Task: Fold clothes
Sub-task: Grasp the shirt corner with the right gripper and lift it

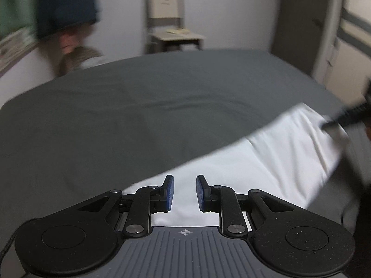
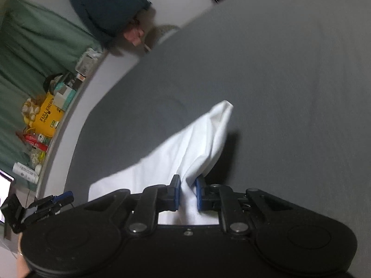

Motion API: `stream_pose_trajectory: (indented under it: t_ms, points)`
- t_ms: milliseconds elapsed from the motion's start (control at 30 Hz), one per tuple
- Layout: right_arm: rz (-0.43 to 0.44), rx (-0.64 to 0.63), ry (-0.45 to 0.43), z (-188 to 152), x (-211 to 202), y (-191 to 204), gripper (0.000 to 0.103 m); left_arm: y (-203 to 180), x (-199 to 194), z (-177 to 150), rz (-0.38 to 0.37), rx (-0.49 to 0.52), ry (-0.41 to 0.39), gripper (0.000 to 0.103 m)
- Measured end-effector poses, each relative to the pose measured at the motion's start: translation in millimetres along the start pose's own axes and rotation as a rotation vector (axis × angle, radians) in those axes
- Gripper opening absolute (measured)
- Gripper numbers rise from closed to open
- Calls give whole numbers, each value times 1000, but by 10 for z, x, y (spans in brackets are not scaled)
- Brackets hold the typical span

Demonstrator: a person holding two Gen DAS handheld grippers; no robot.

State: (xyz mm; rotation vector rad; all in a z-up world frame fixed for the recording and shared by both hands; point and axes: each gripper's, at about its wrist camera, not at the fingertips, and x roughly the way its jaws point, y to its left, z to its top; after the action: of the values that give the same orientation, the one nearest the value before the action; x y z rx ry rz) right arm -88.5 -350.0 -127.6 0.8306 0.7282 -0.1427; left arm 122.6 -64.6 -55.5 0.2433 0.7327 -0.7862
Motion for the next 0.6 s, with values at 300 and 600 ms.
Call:
stream_pose_trajectory:
  t_ms: [300,600]
  points:
    - [61,-348,-94,-238,-43,1624,12,267,-125,-112,-20,-172,-51,21]
    - [32,-522,45,-610,917,2523,12,502,-228,-257,-10,-279,-108,20]
